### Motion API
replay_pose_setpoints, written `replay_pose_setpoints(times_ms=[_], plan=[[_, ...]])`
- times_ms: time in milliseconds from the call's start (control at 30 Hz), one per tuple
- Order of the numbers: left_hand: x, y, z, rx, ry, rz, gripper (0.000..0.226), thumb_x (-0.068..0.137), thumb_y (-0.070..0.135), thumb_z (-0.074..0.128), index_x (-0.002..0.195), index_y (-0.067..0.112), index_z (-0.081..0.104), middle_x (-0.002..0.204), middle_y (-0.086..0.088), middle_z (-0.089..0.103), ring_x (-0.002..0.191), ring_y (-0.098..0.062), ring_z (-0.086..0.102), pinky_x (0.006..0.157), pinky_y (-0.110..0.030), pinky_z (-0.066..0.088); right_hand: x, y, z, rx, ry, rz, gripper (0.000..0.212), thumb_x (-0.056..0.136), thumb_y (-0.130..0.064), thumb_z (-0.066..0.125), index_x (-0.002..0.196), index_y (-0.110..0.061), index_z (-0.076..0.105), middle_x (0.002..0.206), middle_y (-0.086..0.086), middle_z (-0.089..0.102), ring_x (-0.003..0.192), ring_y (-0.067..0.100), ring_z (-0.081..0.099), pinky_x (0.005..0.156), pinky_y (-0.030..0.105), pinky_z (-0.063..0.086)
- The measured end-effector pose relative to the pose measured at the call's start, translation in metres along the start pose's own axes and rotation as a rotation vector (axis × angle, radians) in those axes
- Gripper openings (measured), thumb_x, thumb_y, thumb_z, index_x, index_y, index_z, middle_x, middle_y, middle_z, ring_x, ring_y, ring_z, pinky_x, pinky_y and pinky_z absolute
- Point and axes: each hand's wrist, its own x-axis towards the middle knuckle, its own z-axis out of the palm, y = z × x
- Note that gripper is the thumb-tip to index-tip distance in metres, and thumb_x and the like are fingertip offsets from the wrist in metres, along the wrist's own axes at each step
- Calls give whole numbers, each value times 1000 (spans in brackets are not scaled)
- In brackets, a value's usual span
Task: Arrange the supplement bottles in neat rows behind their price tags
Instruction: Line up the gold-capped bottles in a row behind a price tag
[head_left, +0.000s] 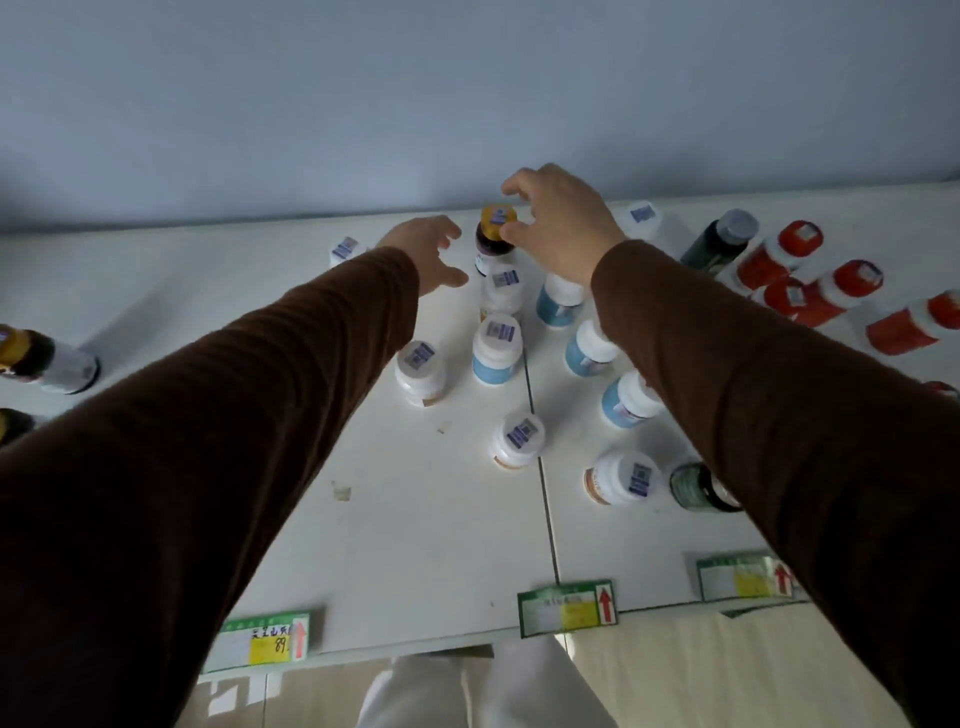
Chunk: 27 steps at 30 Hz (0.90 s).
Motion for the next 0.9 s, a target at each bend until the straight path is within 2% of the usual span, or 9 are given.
replay_pose_setpoints(times_ms=[133,267,333,467,500,600,667,800,900], plan=[[28,1,12,-31,-14,58,58,72,26,81,124,20,58,114,-4,61,100,-22,59,91,-31,46,18,4,8,5,-60,-29,50,92,-34,63,138,-19,51,134,11,51,120,28,54,100,34,40],[45,8,22,-4,-28,152,27,70,26,82,88,22,62,94,-6,61,85,-24,58,83,-33,47,28,7,17,-25,-95,-44,48,85,-39,68,127,-17,58,120,13,58,108,30,58,88,33,41],[48,7,26,-5,-37,160,25,72,25,81,81,25,57,91,-7,60,82,-23,56,86,-35,49,29,9,19,-22,-98,-54,46,85,-38,69,124,-16,58,117,11,60,106,29,58,84,31,39],[32,5,16,-408,-41,139,34,74,11,81,104,13,65,94,0,65,82,-9,60,78,-12,46,28,17,2,123,-54,-53,40,86,-32,71,123,-19,61,118,5,64,107,24,58,82,28,38],[25,6,8,-521,-52,136,36,75,8,80,107,13,64,95,1,66,85,-8,61,79,-10,46,28,17,-5,190,-39,-48,39,87,-31,70,123,-19,62,118,3,65,106,22,59,82,27,39],[0,7,-13,-859,-159,122,38,84,12,72,120,5,59,110,-8,67,104,-18,63,97,-28,50,23,13,-27,411,-5,-39,35,89,-28,69,119,-11,66,113,7,68,104,25,63,92,39,50],[-17,6,-25,-1039,-252,128,37,93,20,61,126,5,57,119,-10,65,115,-23,62,102,-31,49,17,5,-36,596,7,-24,34,90,-27,70,115,-5,67,108,12,70,98,25,66,94,42,54],[-48,2,-36,-1277,-320,125,42,99,31,46,129,3,56,129,-19,61,122,-31,58,101,-33,50,3,-14,-42,858,1,0,37,89,-35,71,111,-6,67,95,2,68,75,6,60,72,23,53],[-64,0,-42,-1330,-296,140,44,98,26,48,134,0,51,132,-21,58,124,-33,57,101,-33,49,-3,-27,-43,888,-4,-40,29,93,-33,67,112,-12,68,94,-6,67,70,-5,58,68,15,49]])
